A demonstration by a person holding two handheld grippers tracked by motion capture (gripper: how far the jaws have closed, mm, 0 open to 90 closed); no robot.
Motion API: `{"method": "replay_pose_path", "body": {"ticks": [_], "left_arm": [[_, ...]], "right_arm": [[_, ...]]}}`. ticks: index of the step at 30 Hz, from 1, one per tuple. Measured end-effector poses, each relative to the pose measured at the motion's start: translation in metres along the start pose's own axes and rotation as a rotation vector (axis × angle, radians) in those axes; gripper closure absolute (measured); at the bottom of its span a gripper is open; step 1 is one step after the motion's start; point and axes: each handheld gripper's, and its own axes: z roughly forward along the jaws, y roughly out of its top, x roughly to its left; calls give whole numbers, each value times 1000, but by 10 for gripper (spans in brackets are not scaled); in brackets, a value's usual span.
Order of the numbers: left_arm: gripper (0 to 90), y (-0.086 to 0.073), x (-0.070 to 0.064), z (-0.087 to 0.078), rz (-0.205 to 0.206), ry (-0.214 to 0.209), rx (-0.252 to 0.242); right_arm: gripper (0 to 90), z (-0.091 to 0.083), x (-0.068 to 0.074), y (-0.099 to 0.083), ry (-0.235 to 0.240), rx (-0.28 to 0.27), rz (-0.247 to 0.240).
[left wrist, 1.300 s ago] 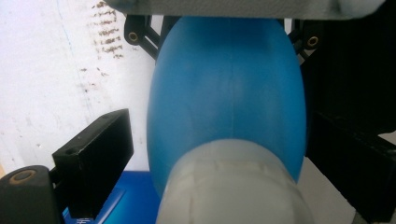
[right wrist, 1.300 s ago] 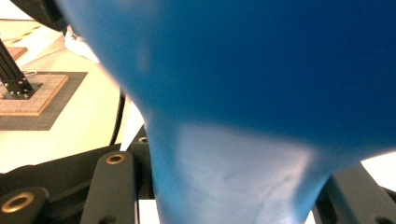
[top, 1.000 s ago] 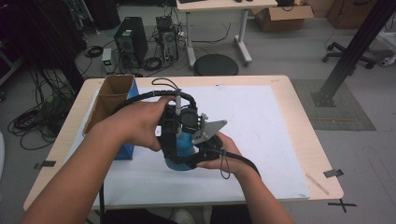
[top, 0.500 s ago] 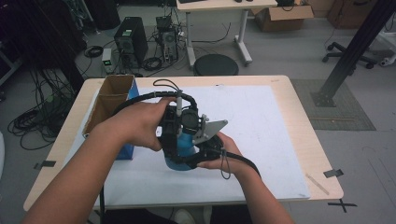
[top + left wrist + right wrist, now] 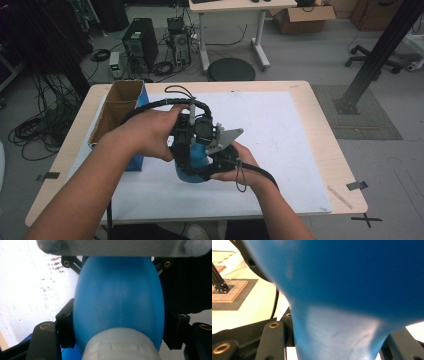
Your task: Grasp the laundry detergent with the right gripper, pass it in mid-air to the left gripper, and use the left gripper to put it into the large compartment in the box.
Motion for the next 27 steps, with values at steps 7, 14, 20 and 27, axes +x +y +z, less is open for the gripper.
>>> {"method": "replay_pose_path", "body": {"ticks": [7, 14, 20, 27], "left_arm": [[362, -1, 1, -1, -12, -2, 2], [377, 0, 0, -1, -2, 22, 14], [380, 1, -1, -2, -5, 34, 22], [383, -1, -1, -5, -15, 36, 10]], "right_arm": [[458, 1, 1, 1, 4, 1, -1], [459, 2, 0, 0, 2, -3, -9], [459, 1, -1, 1, 2, -7, -7], [459, 1, 0, 2, 7, -18, -1]]}}
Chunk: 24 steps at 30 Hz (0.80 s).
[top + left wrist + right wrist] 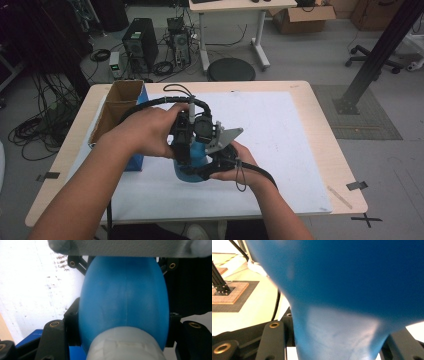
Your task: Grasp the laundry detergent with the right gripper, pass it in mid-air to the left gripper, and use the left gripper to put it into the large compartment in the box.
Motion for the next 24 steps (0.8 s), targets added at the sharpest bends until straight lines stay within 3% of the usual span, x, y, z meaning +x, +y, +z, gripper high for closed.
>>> {"method": "replay_pose_path", "body": {"ticks": [19, 22, 24], "left_arm": [[384, 1, -1, -7, -11, -4, 3], [384, 1, -1, -6, -18, -13, 1], [384, 1, -1, -7, -15, -13, 2]], "right_arm": [[433, -3, 1, 2, 13, -32, 7], [327, -6, 0, 0, 4, -45, 44], [314, -7, 0, -1, 4, -49, 53]]}}
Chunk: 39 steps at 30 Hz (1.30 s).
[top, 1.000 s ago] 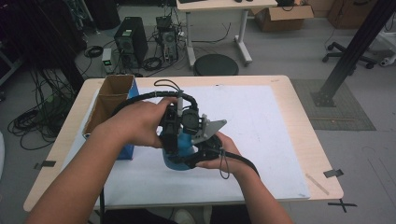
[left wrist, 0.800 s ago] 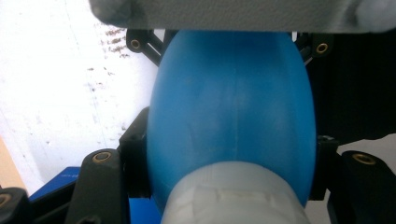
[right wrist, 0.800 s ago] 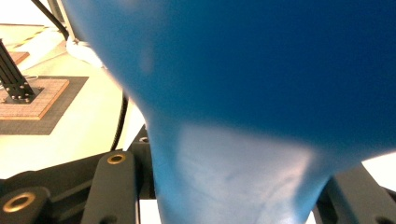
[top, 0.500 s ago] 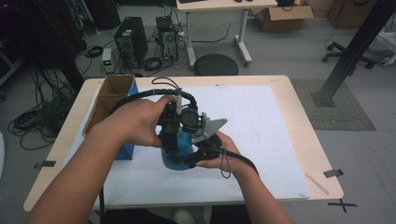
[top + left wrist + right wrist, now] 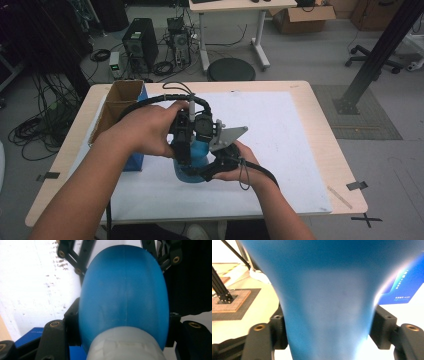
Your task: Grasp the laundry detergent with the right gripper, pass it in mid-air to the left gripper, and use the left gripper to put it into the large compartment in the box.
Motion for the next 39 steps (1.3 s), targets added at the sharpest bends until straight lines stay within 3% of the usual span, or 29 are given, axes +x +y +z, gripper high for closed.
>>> {"method": "replay_pose_path", "body": {"ticks": [9, 10, 14, 22, 25, 27, 28, 29, 30, 31, 32, 36, 37, 38, 39], "left_arm": [[384, -1, 1, -3, -9, -8, -5], [383, -2, 2, -4, -13, -13, -17], [383, -3, 3, -6, -29, -20, -16], [383, -8, 4, -14, -35, -19, -22], [383, -13, 6, -20, -56, -25, -31], [383, -21, 11, -30, -120, -47, -41], [382, -21, 11, -30, -120, -47, -41], [383, -26, 15, -36, -174, -58, -40], [382, -28, 18, -40, -204, -64, -30], [382, -28, 18, -40, -204, -64, -30], [382, -31, 20, -43, -236, -68, -30], [382, -42, 30, -52, -347, -75, -25], [382, -49, 34, -57, -398, -76, -35], [382, -49, 34, -57, -398, -76, -35], [382, -56, 39, -62, -463, -74, -55]], "right_arm": [[162, -4, 0, -5, -17, -2, 41], [107, -6, -2, -6, -26, -7, 52], [71, -9, -3, -7, -32, -6, 65], [1, -16, -5, -6, 11, -10, 103], [2, -28, -6, -5, 32, -51, 128], [2, -45, -7, -4, 40, -122, 157], [2, -45, -7, -4, 40, -122, 157], [1, -58, -7, -5, 27, -144, 160], [1, -63, -7, -5, 18, -149, 164], [1, -63, -7, -5, 18, -149, 164], [1, -74, -7, -7, -3, -148, 165], [1, -87, -7, -10, -28, -142, 171], [1, -94, -6, -13, -30, -147, 178], [1, -94, -6, -13, -30, -147, 178], [1, -99, -5, -14, -38, -146, 178]]}}
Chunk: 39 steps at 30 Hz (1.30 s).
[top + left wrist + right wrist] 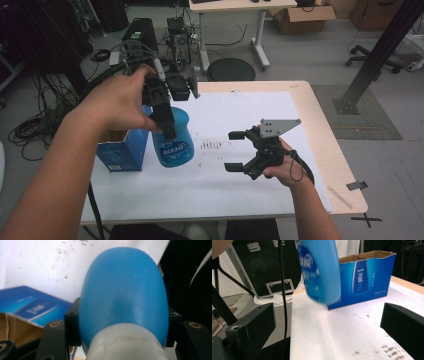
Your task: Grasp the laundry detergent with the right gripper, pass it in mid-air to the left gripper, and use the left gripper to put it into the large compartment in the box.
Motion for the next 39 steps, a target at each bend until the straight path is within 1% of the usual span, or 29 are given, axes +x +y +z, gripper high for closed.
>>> {"method": "replay_pose_path", "body": {"ticks": [1, 3, 4, 5, 10, 11, 12, 13, 14, 15, 16, 17, 19, 20, 21, 22, 23, 24, 26, 28, 30, 31, 36, 39], "left_arm": [[382, 0, 0, 0, 0, 0, 0], [382, -4, 7, -6, -72, 0, -23], [382, -7, 10, -9, -113, 0, -25], [382, -9, 12, -12, -144, 4, -29], [382, -15, 24, -24, -271, 36, -9], [382, -16, 27, -26, -302, 42, -9], [382, -18, 31, -29, -343, 45, -10], [382, -19, 33, -30, -367, 46, -13], [382, -22, 37, -33, -404, 46, -9], [382, -24, 40, -34, -435, 46, -22], [382, -27, 44, -37, -451, 44, -17], [382, -29, 47, -39, -483, 43, -21], [382, -35, 54, -42, -529, 42, -23], [382, -40, 60, -46, -576, 50, -30], [382, -40, 60, -46, -576, 50, -30], [382, -43, 64, -48, -613, 55, -37], [382, -46, 67, -50, -639, 60, -41], [382, -49, 70, -52, -655, 67, -40], [382, -54, 76, -56, -701, 78, -34], [382, -59, 82, -59, -745, 104, -46], [382, -65, 87, -58, -777, 111, -46], [382, -68, 91, -57, -800, 114, -50], [382, -77, 100, -57, -859, 117, -43], [382, -83, 105, -60, -908, 115, -45]], "right_arm": [[1, -1, 0, 0, -3, 1, -1], [1, -3, 0, -1, -5, 3, -1], [1, -5, 0, -1, -9, 6, -1], [1, -5, 0, -1, -9, 6, -1], [1, -8, 0, -1, -14, 9, -3], [1, -8, 0, -1, -13, 8, -3], [1, -8, 0, -1, -11, 6, -5], [1, -8, 0, -1, -14, 8, -6], [1, -9, 0, -1, -16, 10, -5], [1, -9, 0, -1, -17, 11, -4], [1, -9, -1, -1, -16, 11, -4], [1, -10, -1, -1, -18, 13, -4], [1, -11, -1, -1, -20, 16, -6], [1, -11, -2, -2, -19, 18, -6], [1, -11, -2, -2, -19, 18, -6], [1, -11, -2, -2, -22, 23, -7], [1, -11, -2, -2, -22, 23, -7], [1, -11, -3, -2, -24, 24, -6], [1, -11, -4, -3, -26, 25, -5], [1, -11, -5, -4, -28, 25, -5], [1, -10, -6, -4, -28, 26, -1], [1, -10, -6, -5, -27, 25, 0], [1, -8, -9, -6, -27, 34, 1], [1, -8, -10, -6, -31, 40, 2]]}}
